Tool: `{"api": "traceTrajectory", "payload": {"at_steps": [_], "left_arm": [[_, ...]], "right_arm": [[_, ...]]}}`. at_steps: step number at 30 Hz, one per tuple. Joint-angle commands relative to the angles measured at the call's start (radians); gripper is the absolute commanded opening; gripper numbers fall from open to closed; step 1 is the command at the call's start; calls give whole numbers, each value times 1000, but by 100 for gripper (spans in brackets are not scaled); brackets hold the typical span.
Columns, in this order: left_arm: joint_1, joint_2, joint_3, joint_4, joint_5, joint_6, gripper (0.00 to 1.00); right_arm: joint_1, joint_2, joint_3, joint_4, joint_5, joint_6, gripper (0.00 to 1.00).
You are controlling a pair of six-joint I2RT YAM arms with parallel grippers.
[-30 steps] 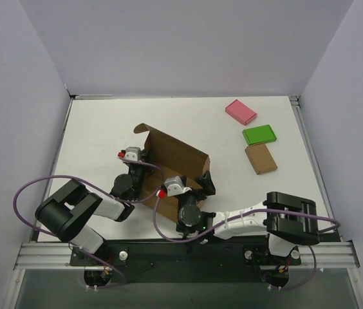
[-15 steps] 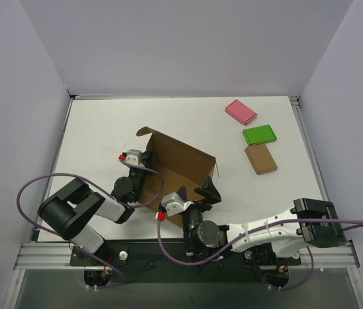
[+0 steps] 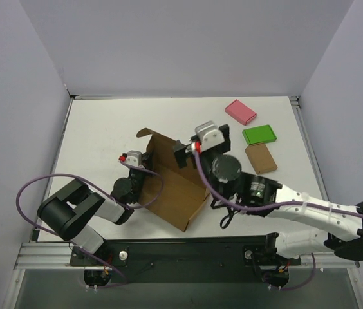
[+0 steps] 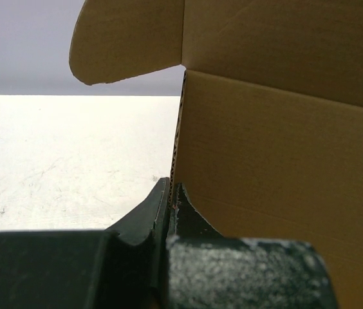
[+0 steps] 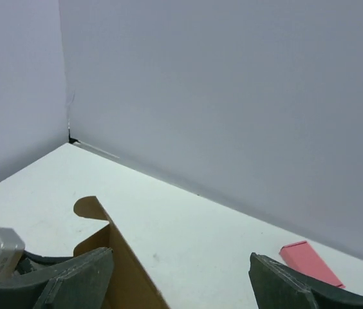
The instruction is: Fold the paper box
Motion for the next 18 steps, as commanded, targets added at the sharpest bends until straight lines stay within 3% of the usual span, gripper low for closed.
{"api": "traceTrajectory", "payload": {"at_steps": [1,5,6,8,10,18], "left_arm": [[-15,47,-106,-34,86,-6,0],[-15,14,-121,-73,87,0,0],[-15,12,-122,-76,92,0,0],[-15,8,-124,-88,93,0,0],[-15,1,-118,-118,101,-3,0],[-15,-14,-104,-171,107,-8,0]], "right_arm": [[-214,-29,113,-344,-439,342,88],[-540,-17,115,-415,-739,481,86],[-585,-11,110,-423,-897,511,86],[-644,-14,61,-406,-1031,572,85],[-643,-29,-11,-375,-1139,562,85],[-587,-87,-115,-361,-1153,488,84]]}}
